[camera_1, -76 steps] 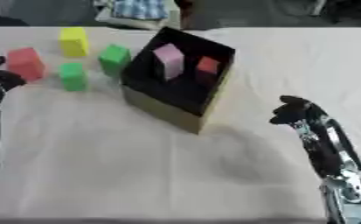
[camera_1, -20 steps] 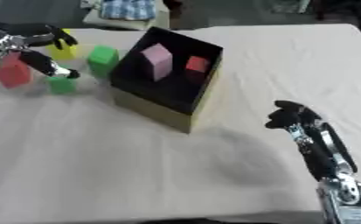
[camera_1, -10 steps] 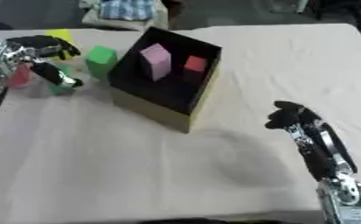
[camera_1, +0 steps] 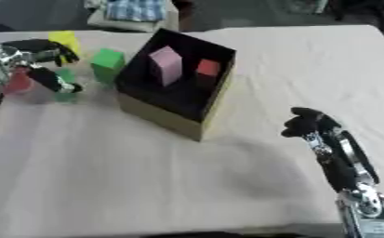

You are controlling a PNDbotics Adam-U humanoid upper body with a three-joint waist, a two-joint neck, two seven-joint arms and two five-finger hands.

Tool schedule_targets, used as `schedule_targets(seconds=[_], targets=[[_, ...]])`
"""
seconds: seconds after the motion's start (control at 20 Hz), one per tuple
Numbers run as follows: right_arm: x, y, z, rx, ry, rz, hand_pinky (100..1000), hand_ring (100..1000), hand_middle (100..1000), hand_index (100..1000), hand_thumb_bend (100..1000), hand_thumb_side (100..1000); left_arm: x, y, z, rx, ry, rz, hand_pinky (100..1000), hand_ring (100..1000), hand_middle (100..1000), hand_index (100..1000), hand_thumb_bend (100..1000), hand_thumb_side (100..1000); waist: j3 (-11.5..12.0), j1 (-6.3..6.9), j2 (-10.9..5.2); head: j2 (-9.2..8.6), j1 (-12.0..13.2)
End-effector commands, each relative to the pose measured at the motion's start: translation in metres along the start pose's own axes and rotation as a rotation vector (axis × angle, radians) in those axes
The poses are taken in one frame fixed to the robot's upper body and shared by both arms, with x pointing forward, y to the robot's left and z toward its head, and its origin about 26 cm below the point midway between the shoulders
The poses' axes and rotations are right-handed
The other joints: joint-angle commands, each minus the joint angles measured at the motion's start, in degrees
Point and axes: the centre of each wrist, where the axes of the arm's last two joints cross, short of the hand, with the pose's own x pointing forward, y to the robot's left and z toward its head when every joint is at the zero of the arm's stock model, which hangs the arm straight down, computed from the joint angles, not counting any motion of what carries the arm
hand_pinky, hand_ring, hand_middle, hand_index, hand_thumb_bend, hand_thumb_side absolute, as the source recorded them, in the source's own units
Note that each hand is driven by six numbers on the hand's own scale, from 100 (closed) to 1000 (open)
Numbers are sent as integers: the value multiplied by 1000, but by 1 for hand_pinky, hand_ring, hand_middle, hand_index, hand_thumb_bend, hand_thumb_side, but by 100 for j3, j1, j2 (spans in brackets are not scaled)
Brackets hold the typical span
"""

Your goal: Pick up objects on the table and place them in the box.

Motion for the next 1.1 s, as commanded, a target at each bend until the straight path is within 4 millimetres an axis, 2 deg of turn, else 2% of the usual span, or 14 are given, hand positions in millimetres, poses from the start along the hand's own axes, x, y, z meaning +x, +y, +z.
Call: schedule_targets(seconds=[0.05,0.35,0.75,0.85,0.9,0.95,1.0,1.1], targets=[[4,-6,-1,3,-8,25,681,603,598,798,100,671,-18,19,19,14,25,-27,809,742,782,899,477,505,13,27,-193,41,-37],[3,-6,0,3,-4,25,682,604,598,798,100,671,-26,8,20,-44,44,-19,800,731,772,893,477,511,28,40,-215,51,-50],[3,-5,0,2,-3,22,681,604,598,798,100,674,-20,-8,10,-59,43,-4,792,715,756,878,456,512,-22,32,-197,57,-45],[3,-5,0,2,-3,22,681,604,598,798,100,674,-18,-9,9,-42,40,-4,780,688,712,836,410,458,-30,33,-194,65,-44],[3,-5,0,2,-3,21,681,604,598,798,100,674,-17,-9,8,-26,40,-4,765,653,649,784,343,356,-34,34,-193,68,-44],[3,-5,0,2,-2,21,681,604,598,798,100,675,-16,-8,9,-5,40,-4,759,634,618,763,315,307,-37,34,-192,71,-45],[3,-5,0,2,-2,21,681,604,598,798,100,674,-15,-6,9,22,41,-4,743,595,554,710,261,212,-39,34,-192,74,-46],[3,-5,0,1,-2,21,682,604,598,797,100,675,-15,-1,11,76,41,2,725,560,500,666,211,157,-42,34,-192,75,-45]])
